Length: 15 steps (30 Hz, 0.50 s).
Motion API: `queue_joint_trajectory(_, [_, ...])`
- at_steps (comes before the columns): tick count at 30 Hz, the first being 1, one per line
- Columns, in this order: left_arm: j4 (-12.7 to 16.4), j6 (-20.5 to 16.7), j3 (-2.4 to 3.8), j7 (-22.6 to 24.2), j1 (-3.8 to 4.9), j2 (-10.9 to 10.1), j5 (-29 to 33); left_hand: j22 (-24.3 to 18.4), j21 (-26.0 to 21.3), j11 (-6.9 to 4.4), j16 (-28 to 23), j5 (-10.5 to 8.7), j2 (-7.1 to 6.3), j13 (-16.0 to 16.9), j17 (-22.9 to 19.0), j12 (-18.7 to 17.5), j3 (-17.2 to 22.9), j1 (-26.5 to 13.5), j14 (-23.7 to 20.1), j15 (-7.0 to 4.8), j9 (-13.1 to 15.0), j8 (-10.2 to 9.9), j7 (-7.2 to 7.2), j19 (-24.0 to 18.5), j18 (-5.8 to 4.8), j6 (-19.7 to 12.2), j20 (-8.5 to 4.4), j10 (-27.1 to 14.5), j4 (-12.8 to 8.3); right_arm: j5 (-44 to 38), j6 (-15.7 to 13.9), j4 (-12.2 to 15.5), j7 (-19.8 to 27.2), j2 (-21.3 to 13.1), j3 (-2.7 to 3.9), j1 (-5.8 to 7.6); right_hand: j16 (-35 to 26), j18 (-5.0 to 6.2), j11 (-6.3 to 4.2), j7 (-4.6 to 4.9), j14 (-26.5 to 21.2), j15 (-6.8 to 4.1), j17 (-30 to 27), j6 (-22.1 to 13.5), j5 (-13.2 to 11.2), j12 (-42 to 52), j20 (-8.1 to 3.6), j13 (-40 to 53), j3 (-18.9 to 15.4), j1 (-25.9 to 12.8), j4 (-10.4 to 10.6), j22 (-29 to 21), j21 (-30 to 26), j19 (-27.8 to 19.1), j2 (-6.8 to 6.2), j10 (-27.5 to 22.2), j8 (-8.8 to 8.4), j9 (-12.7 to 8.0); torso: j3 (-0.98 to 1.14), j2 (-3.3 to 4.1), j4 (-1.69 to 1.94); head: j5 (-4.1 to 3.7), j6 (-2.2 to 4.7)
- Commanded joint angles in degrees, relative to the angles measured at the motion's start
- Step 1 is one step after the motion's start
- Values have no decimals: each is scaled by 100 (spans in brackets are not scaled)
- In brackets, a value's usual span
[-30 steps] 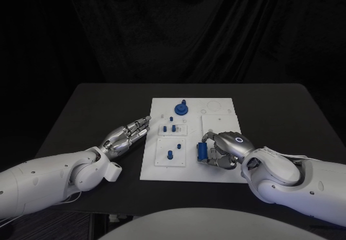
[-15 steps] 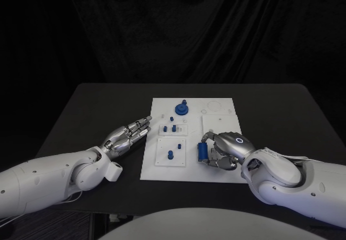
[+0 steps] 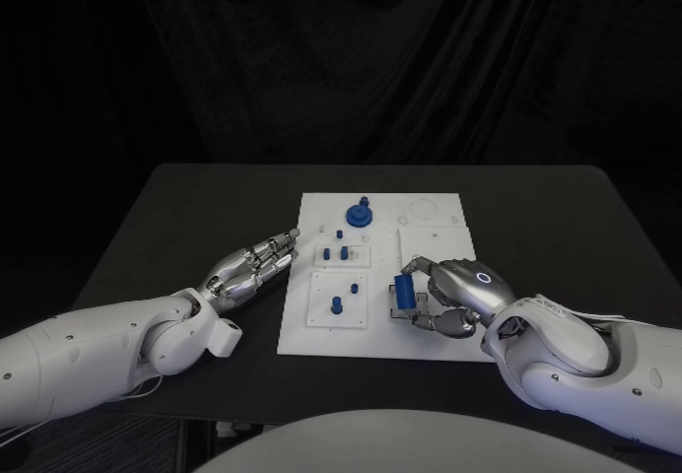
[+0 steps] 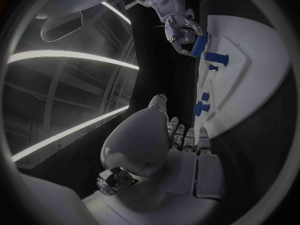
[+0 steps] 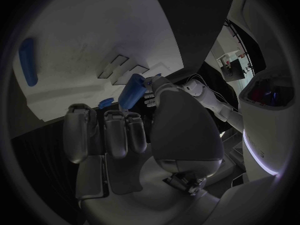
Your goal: Assemble the parts on the task board
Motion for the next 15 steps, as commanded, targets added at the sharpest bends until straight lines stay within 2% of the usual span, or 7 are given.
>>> queue_joint_trajectory(1, [6,64,5,374,-6,8,27,-4,-19,41,-21,14,-3,0,-9,2,37,63,8,39,7,3,49,-4,45,8,46,-6,10,-57,-99,47,32,-27,3,-9,25,90,-46,-120,474,-51,902,91,152,16,-43,1507,348,-104,193,1213,13,212,14,617,-52,1079,0,3,0,4,-1])
queue_joint_trajectory(6, [3,67,5,370,-7,9,27,-4,-19,41,-21,14,-3,0,-9,2,37,63,8,39,7,3,49,-4,45,8,46,-6,10,-57,112,69,-11,-45,2,-9,18,92,-53,-122,471,-59,889,25,255,16,-51,1507,455,-205,190,1209,3,207,-29,617,-170,991,-4,5,2,3,-1])
queue_joint_trajectory(15, [1,74,5,363,-7,15,27,-3,-19,53,-21,10,-1,2,-9,11,40,58,8,40,7,2,54,-4,49,6,53,0,10,36,507,30,-95,9,2,-9,16,92,-53,-120,471,-60,887,13,85,16,-53,1507,518,-360,194,1208,-2,205,-37,617,-287,895,-6,6,3,-8,-1])
